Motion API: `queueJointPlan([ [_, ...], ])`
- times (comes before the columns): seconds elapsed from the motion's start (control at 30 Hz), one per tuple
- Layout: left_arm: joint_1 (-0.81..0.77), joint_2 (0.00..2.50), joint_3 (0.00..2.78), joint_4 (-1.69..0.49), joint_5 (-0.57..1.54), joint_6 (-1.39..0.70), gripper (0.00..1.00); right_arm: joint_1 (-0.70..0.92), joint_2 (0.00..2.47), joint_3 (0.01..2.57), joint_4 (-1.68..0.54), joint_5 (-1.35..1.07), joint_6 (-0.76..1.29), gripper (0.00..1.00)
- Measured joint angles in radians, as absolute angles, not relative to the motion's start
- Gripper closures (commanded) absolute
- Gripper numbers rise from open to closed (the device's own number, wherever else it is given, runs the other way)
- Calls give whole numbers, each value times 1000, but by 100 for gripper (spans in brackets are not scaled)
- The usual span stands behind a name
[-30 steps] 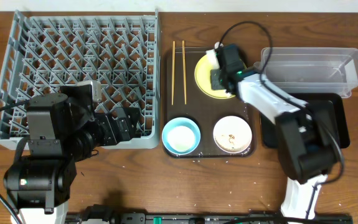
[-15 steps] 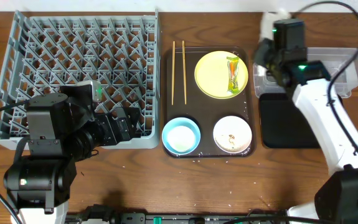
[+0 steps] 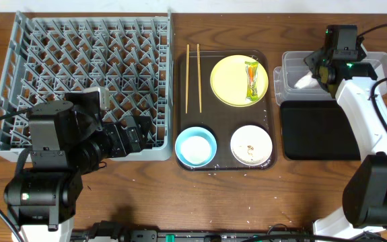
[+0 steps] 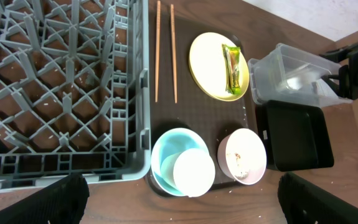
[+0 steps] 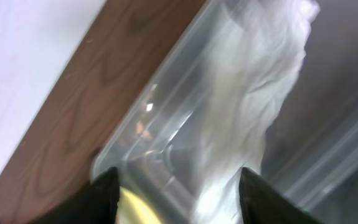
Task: Sort waste into correct bins and load items into the dishwasher
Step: 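Carry the tissue right and drop it into the clear bin, then grasp the snack wrapper on the yellow plate with the right gripper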
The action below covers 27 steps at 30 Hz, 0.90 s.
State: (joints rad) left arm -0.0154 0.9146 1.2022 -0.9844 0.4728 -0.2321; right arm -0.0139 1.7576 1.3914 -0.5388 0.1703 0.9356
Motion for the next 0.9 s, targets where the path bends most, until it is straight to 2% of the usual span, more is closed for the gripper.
queueJointPlan([
  [0.17, -15, 915, 1202, -984, 473, -232, 2, 4, 1724, 1391, -474, 56, 857, 44],
  [0.23, -15, 915, 1202, -984, 473, -232, 2, 38, 1696, 1391, -445, 7, 761, 47],
  [0.4, -15, 915, 1202, -984, 473, -232, 2, 222, 1651, 1394, -494, -47, 437, 48],
  [0.6, -15, 915, 1202, -984, 472, -232, 2, 401, 1767, 1394, -495, 118, 298, 48],
  [0.8, -15, 915, 1202, -984, 472, -232, 2, 410, 1980, 1393, -327, 270, 272, 45],
  [0.9, -15, 915, 1202, -984, 473, -232, 2, 402, 2056, 1393, -254, 301, 268, 51],
])
